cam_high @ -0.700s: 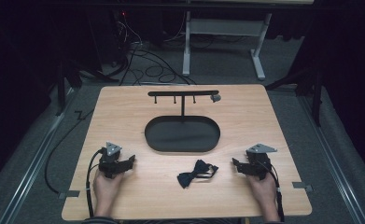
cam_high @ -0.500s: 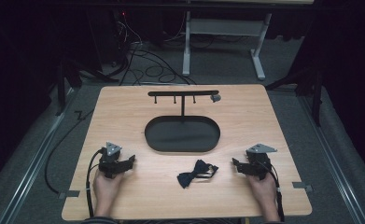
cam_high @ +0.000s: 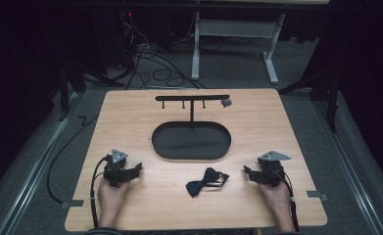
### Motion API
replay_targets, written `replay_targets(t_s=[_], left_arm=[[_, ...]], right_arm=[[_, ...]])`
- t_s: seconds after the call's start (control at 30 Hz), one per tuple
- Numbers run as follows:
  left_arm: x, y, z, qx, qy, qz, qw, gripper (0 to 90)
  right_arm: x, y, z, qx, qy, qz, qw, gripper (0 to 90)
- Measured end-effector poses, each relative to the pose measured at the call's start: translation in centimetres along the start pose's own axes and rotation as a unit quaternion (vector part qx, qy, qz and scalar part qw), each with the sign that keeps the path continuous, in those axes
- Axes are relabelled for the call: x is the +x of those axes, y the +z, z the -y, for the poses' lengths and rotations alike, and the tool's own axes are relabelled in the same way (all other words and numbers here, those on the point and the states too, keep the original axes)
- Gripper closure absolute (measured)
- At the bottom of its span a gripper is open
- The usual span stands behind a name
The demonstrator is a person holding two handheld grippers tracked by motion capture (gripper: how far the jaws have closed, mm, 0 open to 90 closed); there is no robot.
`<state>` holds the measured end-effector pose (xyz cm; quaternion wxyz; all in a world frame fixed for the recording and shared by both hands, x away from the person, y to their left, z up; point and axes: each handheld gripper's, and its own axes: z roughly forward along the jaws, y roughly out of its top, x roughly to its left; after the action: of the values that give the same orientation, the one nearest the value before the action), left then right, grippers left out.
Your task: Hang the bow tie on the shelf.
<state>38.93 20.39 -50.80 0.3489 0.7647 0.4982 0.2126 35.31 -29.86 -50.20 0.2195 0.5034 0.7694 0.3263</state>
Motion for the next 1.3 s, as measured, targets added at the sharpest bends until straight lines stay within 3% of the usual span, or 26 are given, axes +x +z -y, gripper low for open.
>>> replay_targets(t_s=[0.2, 0.37, 0.57, 0.7, 1.0, 1.3], left_arm=[[0.1, 0.0, 0.0, 0.000, -0.001, 0.001, 1.0000, 30.3], [0.1, 0.0, 0.0, -0.001, -0.003, 0.003, 1.0000, 30.2], [0.2, -0.1, 0.0, 0.001, -0.004, 0.007, 1.0000, 30.0], [0.2, -0.1, 0.0, -0.001, -0.005, 0.006, 1.0000, 30.0], [0.2, -0.1, 0.0, 0.000, -0.005, 0.007, 1.0000, 30.0], [0.2, -0.1, 0.0, 0.000, -0.004, 0.006, 1.0000, 30.0]], right_arm=[[0.0, 0.0, 0.0, -0.001, 0.003, 0.004, 1.0000, 36.0], [-0.1, -0.3, 0.1, 0.000, 0.012, 0.007, 0.9999, 43.2], [0.2, -1.3, 0.2, -0.025, 0.042, 0.001, 0.9988, 47.8], [0.7, -2.0, 0.2, -0.041, 0.042, 0.000, 0.9983, 49.9], [1.8, -2.9, 0.4, -0.051, 0.043, -0.027, 0.9974, 51.0], [4.0, -3.1, -0.2, -0.052, 0.030, -0.058, 0.9965, 52.0]])
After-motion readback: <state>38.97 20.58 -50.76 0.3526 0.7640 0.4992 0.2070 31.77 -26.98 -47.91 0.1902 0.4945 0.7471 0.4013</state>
